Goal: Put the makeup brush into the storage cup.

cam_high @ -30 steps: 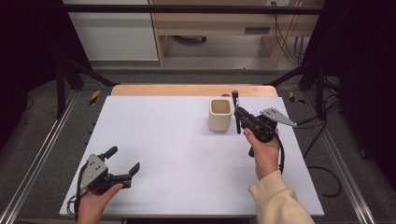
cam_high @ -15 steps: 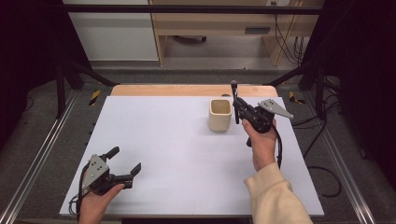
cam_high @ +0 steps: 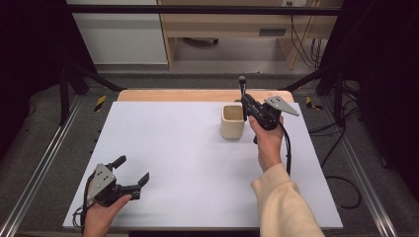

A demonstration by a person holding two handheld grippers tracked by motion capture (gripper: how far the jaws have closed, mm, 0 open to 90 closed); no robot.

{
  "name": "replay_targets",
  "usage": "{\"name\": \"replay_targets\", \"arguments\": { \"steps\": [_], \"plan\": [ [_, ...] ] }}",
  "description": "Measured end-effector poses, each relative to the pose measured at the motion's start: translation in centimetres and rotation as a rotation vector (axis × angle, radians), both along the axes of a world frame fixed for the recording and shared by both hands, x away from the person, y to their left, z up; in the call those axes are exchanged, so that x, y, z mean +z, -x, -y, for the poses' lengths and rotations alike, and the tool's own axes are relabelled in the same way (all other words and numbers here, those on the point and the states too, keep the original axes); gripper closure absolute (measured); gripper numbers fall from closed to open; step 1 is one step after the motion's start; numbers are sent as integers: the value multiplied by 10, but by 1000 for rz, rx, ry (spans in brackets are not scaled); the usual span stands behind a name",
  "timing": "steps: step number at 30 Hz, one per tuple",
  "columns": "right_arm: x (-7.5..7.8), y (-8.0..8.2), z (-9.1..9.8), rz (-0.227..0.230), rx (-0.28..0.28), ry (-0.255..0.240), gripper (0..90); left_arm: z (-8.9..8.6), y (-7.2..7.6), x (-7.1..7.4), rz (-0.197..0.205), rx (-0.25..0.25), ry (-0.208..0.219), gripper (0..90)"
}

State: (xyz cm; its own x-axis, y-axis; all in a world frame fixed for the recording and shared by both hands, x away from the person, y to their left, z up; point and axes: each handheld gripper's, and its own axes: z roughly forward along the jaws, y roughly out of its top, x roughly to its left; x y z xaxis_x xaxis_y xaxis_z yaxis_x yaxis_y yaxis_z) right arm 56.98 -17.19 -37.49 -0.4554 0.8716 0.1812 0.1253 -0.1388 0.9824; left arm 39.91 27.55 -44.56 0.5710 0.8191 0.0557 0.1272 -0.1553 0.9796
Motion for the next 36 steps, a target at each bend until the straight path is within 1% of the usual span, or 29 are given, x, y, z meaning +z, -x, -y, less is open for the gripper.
{"name": "replay_targets", "arguments": {
  "steps": [1,3,4,7,10,15,20,25,26,36],
  "plan": [
    [0,-1,-1,-2,3,0,788,0,0,0,-1,-1,2,12],
    [-1,-4,-3,7,5,-2,788,0,-1,-1,-3,-2,-2,12],
    [-1,-5,-4,10,6,6,788,0,-1,-1,-4,-3,-1,12],
    [-1,-8,-6,9,2,-3,788,0,-1,0,-2,-5,0,12],
    [-3,-11,-7,15,5,14,788,0,-1,0,-2,-4,3,12],
    [-3,-14,-9,25,5,14,788,1,0,0,-1,-8,4,12],
    [-3,-17,-12,21,5,25,788,0,0,0,-1,-8,8,12],
    [-5,-21,-13,31,9,36,788,0,-1,0,-3,-8,7,12],
    [-6,-22,-14,33,8,39,788,0,0,0,-3,-8,7,12],
    [-23,-34,-19,5,9,49,788,1,-1,-1,-7,-10,6,13]
  ]
}}
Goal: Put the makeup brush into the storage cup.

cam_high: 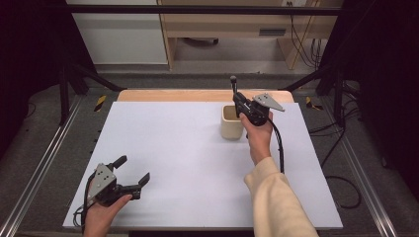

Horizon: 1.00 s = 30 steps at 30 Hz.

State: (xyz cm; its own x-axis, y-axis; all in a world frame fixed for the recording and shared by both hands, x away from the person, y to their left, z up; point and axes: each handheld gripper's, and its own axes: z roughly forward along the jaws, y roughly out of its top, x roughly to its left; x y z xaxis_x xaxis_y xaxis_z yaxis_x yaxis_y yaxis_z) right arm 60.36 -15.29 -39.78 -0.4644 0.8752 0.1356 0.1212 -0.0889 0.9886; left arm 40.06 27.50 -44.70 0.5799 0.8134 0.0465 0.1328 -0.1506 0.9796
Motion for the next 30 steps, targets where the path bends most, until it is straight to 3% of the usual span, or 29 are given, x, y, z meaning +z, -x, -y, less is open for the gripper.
{"name": "replay_targets", "arguments": {
  "steps": [16,23,30],
  "plan": [
    [-11,-1,-8,-23,12,37,787,-1,0,1,2,1,-2,14],
    [-13,1,-8,-40,25,76,787,-1,0,1,2,3,-2,14],
    [-15,3,-8,-50,24,76,787,-1,0,1,3,3,-5,14]
  ]
}}
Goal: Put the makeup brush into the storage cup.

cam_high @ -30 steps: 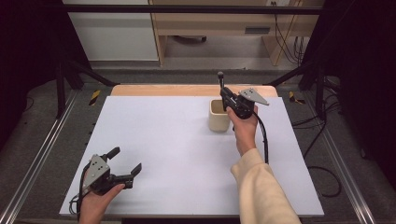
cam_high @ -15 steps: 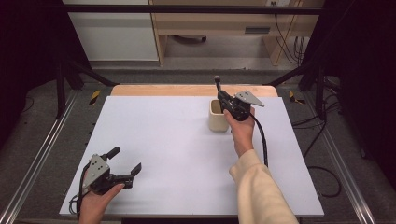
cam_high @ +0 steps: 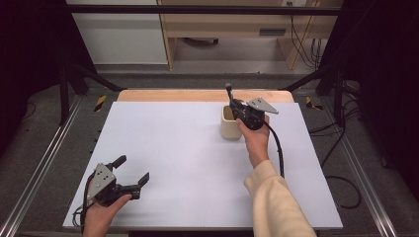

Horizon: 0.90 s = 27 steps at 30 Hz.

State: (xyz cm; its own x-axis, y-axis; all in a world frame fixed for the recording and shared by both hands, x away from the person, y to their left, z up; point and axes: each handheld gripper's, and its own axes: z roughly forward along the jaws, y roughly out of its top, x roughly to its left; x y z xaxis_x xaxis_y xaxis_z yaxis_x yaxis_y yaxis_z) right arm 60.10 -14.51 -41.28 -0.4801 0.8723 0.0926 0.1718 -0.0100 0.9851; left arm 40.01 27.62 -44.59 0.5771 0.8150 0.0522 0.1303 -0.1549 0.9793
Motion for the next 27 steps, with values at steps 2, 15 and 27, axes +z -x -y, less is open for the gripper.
{"name": "replay_targets", "arguments": {
  "steps": [2,15,27],
  "plan": [
    [-1,0,0,-2,-1,-2,787,0,0,0,0,1,0,14],
    [-2,2,1,-10,-3,-5,787,0,0,0,1,0,0,14],
    [-1,9,5,-8,0,11,786,1,-1,0,0,-10,-11,14]
  ]
}}
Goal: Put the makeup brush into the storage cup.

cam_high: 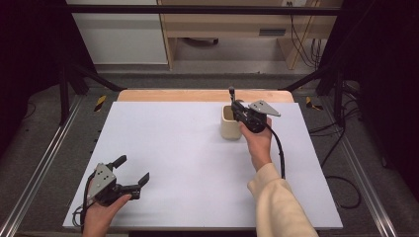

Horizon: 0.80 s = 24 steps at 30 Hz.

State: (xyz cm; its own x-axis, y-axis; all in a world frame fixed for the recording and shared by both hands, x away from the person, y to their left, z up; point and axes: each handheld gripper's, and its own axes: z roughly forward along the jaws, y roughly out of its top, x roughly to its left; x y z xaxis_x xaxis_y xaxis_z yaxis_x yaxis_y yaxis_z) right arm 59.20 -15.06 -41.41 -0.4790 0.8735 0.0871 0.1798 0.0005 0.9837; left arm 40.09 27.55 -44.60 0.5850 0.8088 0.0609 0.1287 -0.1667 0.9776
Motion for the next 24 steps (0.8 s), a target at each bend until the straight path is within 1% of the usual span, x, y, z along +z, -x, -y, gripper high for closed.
{"name": "replay_targets", "arguments": {
  "steps": [9,17,19,22,24],
  "plan": [
    [4,6,4,-1,9,18,793,1,0,0,1,-4,-4,14],
    [9,14,4,2,24,21,786,1,0,0,1,-3,-4,15],
    [10,15,4,7,27,32,784,1,0,0,2,-3,-5,14],
    [13,17,3,9,30,33,773,0,0,0,2,-1,-5,14],
    [15,18,3,9,29,38,750,0,0,0,2,0,-3,14]
  ]
}}
